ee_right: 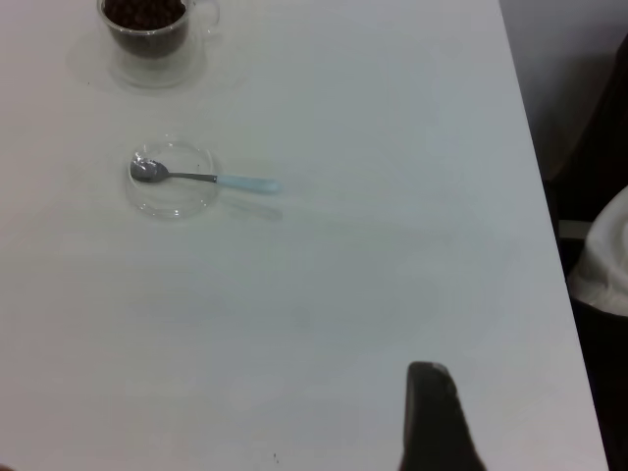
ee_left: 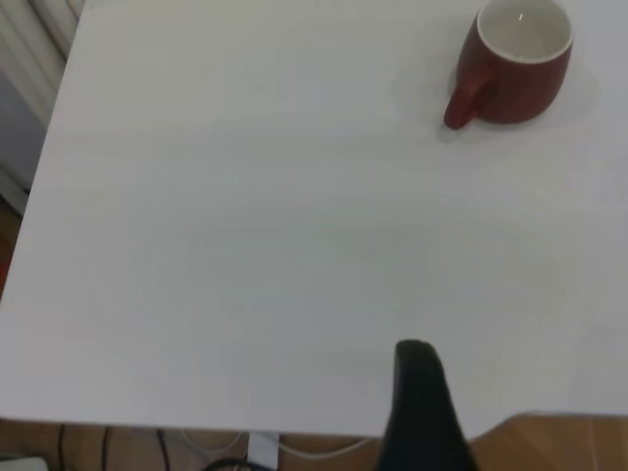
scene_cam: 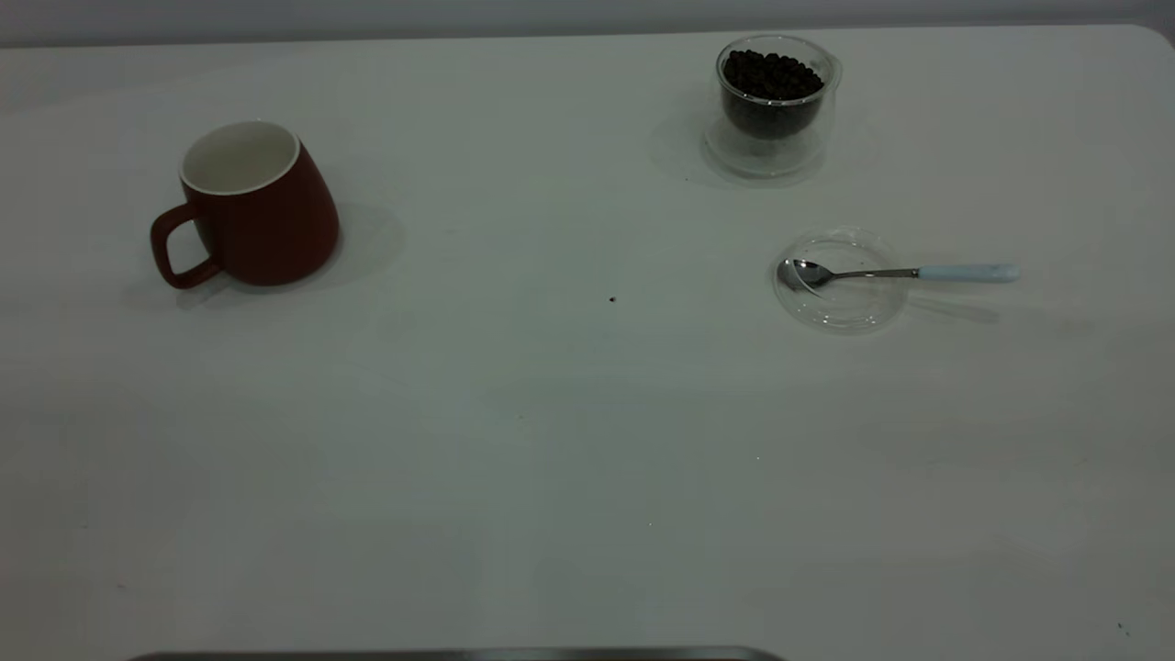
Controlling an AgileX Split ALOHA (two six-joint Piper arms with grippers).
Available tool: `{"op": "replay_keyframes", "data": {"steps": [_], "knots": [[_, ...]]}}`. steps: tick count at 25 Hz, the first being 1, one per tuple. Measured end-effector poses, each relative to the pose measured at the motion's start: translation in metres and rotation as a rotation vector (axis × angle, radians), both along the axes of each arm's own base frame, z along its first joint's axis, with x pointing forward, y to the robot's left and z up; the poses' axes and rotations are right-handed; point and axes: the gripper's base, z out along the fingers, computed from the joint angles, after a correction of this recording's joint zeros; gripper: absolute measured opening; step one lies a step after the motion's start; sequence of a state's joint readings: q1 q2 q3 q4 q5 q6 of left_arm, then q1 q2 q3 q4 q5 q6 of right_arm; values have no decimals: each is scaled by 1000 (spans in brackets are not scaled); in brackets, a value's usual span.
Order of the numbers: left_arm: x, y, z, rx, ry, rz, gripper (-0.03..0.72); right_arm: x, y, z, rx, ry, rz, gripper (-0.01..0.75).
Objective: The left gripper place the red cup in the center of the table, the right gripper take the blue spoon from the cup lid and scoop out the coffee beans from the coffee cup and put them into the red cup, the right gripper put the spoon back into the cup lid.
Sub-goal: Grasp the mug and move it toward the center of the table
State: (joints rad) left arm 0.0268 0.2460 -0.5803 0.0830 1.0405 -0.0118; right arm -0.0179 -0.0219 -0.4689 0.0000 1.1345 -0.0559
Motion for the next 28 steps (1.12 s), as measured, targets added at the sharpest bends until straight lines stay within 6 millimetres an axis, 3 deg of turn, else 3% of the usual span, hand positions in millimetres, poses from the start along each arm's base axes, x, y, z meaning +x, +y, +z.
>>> {"op": "replay_keyframes", "data": {"steps": [5,14,21,24,28], "knots": [[73,1,12,56,150,-75,587,0,0,0,0,0,0,496],[220,5,-14,210,376,-314,587,0,0,0,0,0,0,496],[324,8,-53,370,520,-603,587,0,0,0,0,0,0,496],[355,9,-75,435,561,-732,587,0,0,0,0,0,0,496],[381,10,-116,481,640,-887,587,0,0,0,0,0,0,496]]}}
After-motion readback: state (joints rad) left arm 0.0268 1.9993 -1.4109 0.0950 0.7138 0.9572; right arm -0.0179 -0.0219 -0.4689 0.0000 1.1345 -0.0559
